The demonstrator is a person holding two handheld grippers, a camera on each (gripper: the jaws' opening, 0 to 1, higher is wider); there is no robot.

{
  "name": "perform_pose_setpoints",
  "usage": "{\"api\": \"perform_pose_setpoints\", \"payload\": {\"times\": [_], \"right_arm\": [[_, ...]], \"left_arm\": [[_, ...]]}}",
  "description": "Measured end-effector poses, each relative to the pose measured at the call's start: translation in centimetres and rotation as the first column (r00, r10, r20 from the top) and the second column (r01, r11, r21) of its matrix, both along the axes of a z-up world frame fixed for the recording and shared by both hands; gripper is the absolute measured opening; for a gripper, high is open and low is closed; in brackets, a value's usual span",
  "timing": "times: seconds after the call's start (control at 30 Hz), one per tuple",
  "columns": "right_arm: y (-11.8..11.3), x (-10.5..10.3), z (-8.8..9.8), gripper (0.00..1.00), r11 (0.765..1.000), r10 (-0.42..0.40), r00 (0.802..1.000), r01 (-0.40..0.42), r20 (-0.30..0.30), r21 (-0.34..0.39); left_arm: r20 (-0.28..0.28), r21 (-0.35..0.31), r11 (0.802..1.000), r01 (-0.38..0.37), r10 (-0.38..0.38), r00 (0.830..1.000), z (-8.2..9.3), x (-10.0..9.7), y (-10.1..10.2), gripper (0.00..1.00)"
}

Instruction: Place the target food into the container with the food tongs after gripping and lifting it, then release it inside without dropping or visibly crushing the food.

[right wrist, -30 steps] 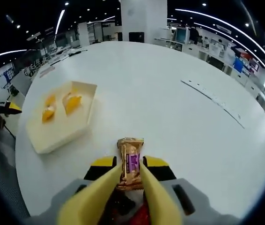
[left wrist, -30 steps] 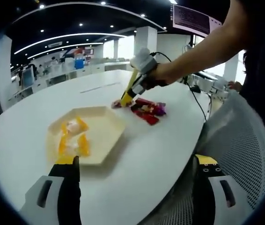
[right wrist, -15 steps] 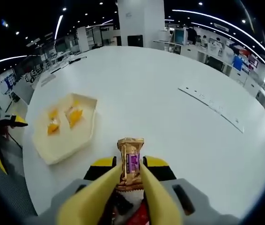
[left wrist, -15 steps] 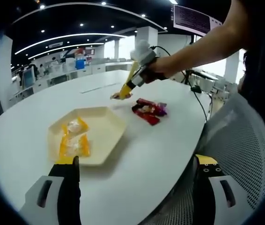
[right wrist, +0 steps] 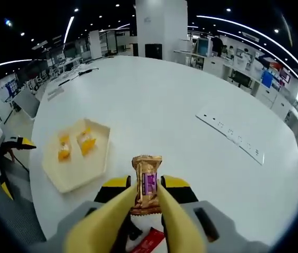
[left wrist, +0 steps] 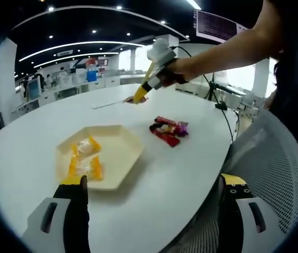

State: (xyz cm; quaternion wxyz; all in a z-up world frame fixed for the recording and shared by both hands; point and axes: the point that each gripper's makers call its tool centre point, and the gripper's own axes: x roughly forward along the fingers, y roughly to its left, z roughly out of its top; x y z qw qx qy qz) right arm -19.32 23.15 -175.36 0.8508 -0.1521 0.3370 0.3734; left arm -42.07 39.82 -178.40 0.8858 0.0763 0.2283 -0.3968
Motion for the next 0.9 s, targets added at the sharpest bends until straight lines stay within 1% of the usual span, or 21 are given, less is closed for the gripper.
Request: {"api": "perform_pose_setpoints", "payload": {"times": [0.17, 0.4, 0.7, 0.83, 0.9], "right_arm": [[0.2, 0.1, 0.9, 0.21, 1.000, 0.005, 1.000, -0.005, 0.009, 0.004], [1.3, -0.1, 1.9, 0.21, 1.000, 0.026, 0.999, -0.026, 0.023, 0.002], [4.0, -0.7, 3.9, 0.21, 0.997, 0.065, 0.997, -0.066, 0.047, 0.027], [5.4, -1.3, 4.6, 0.21, 0.996, 0.087, 0.995, -0.089, 0.055, 0.033], [6.6, -2.1, 5.0, 0.21, 0.993, 0.107, 0.992, -0.110, 0.061, 0.041]], "left_arm": [[0.000, 0.005, 1.000, 0.001, -0.001, 1.000, 0.0, 0.0, 0.0, 0.99], [0.003, 0.011, 1.000, -0.002, 0.002, 1.000, -0.1, 0.0, 0.1, 0.99], [0.005, 0.016, 1.000, -0.002, 0.002, 1.000, -0.1, 0.0, 0.1, 0.99], [0.007, 0.021, 1.000, 0.001, -0.002, 1.000, -0.1, 0.0, 0.1, 0.99], [0.010, 0.027, 1.000, 0.006, -0.006, 1.000, -0.2, 0.0, 0.1, 0.99]]}}
